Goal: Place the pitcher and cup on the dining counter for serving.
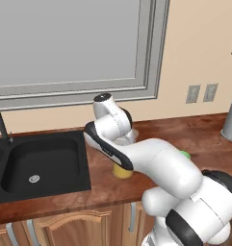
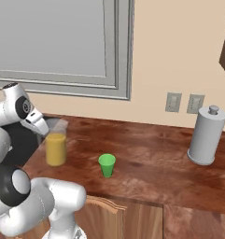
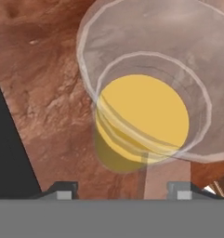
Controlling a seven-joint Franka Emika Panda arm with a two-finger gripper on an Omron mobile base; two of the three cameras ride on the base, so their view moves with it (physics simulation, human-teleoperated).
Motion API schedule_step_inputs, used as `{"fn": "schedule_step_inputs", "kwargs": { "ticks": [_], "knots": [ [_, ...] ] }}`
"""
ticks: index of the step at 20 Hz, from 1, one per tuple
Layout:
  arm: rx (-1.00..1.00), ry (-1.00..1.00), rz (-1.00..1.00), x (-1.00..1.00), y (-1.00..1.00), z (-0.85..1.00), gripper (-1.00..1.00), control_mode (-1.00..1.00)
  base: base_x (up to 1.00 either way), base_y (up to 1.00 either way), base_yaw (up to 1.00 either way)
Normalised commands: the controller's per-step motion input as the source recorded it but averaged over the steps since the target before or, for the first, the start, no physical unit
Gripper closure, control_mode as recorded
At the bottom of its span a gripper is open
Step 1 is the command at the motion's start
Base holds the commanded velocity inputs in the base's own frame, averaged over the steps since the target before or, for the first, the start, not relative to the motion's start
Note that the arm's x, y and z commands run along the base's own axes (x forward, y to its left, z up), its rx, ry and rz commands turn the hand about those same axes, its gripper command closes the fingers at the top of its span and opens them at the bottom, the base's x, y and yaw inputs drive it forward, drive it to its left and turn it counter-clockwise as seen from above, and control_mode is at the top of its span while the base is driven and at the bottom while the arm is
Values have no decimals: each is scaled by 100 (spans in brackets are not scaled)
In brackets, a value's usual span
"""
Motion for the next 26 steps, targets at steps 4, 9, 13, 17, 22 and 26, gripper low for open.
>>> {"fn": "schedule_step_inputs", "kwargs": {
  "ticks": [4, 9, 13, 17, 22, 26],
  "knots": [
    [0, -1, 0, 0, -28, -20, 100, -100, 0, 0, 0],
    [0, -2, 0, 0, -1, -3, 100, -100, 0, 0, 0],
    [0, -13, 0, -25, -12, 0, 100, -100, 0, 0, 0],
    [-1, -29, 3, -61, -10, 7, 100, -100, 0, 0, 0],
    [-5, -44, 5, -91, -1, 37, 100, -100, 0, 0, 0],
    [-8, -54, 6, -92, -3, 49, 100, -100, 0, 0, 0]
  ]
}}
